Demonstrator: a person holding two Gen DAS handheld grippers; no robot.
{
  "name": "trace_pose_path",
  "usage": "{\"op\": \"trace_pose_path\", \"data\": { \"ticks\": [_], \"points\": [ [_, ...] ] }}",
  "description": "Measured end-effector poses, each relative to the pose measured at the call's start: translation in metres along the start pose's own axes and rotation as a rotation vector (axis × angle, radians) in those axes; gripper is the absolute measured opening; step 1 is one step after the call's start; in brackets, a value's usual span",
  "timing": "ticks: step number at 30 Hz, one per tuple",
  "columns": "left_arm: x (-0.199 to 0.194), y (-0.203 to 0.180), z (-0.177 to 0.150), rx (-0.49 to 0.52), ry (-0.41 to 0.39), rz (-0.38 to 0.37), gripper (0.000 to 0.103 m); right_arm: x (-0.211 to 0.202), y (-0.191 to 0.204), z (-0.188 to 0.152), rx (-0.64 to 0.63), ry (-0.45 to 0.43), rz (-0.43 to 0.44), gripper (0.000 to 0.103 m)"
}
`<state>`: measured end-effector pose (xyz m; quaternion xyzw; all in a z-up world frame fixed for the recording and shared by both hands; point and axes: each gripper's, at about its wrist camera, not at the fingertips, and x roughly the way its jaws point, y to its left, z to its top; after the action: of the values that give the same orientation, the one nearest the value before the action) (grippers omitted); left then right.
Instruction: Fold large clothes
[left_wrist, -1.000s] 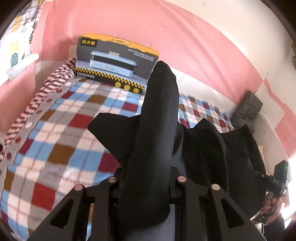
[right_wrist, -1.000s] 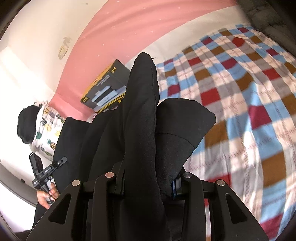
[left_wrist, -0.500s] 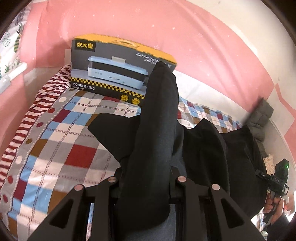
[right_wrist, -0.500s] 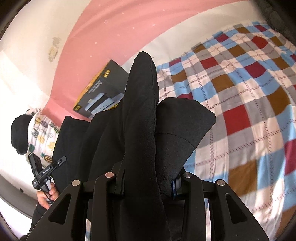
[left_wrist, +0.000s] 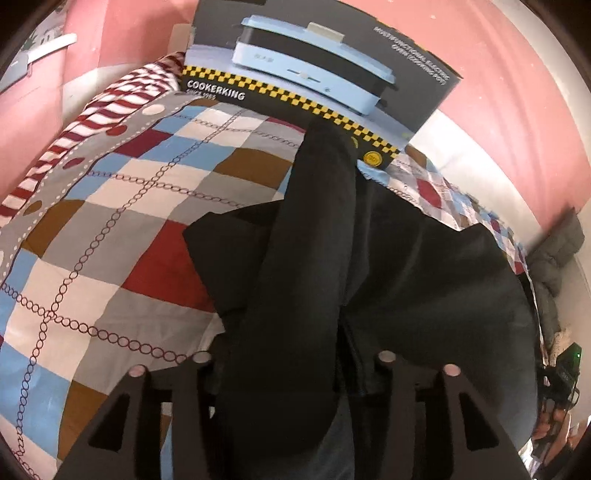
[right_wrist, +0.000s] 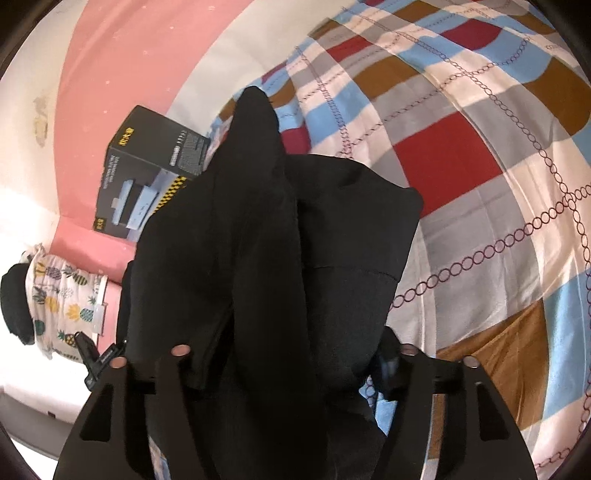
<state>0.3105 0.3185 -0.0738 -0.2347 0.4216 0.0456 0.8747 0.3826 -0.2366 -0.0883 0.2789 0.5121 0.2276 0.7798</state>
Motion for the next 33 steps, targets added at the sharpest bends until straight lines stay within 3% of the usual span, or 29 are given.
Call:
{"op": "trace_pose_path", "data": {
  "ticks": [5,7,11,14,16,18,20,22,28,33],
  "points": [
    [-0.025,0.008,0.001,-0.026,0.001,-0.007,0.054,-0.026,0.015,-0.001,-0.065,-0.044,-0.128,0.07],
    [-0.045,0.014,0.002,-0.035,-0.051,-0.003,0.053,-0.046,0.022,0.002,-0.118,-0.116,-0.207,0.07],
    [-0.077,0.007,0.014,-0.05,-0.176,-0.026,0.051,-0.062,0.05,0.011,-0.208,-0.215,-0.247,0.07],
    [-0.063,-0.028,0.03,0.055,-0.177,-0.004,0.051,-0.039,0.082,0.02,-0.312,-0.222,-0.278,0.066],
    [-0.042,-0.048,0.035,0.125,-0.169,0.033,0.051,-0.009,0.096,0.031,-0.339,-0.189,-0.296,0.042],
    [-0.014,-0.055,0.042,0.147,-0.139,0.071,0.051,0.014,0.1,0.039,-0.35,-0.169,-0.334,0.04],
    [0.014,-0.052,0.044,0.161,-0.112,0.132,0.051,0.042,0.094,0.049,-0.39,-0.153,-0.434,0.034],
    [0.035,-0.042,0.043,0.139,-0.089,0.141,0.051,0.052,0.077,0.052,-0.37,-0.141,-0.471,0.028],
    [0.05,-0.044,0.041,0.154,-0.112,0.174,0.051,0.059,0.065,0.055,-0.334,-0.148,-0.469,0.028],
    [0.02,-0.055,0.036,0.2,-0.114,0.218,0.05,0.034,0.084,0.047,-0.36,-0.167,-0.493,0.03]
  ]
}}
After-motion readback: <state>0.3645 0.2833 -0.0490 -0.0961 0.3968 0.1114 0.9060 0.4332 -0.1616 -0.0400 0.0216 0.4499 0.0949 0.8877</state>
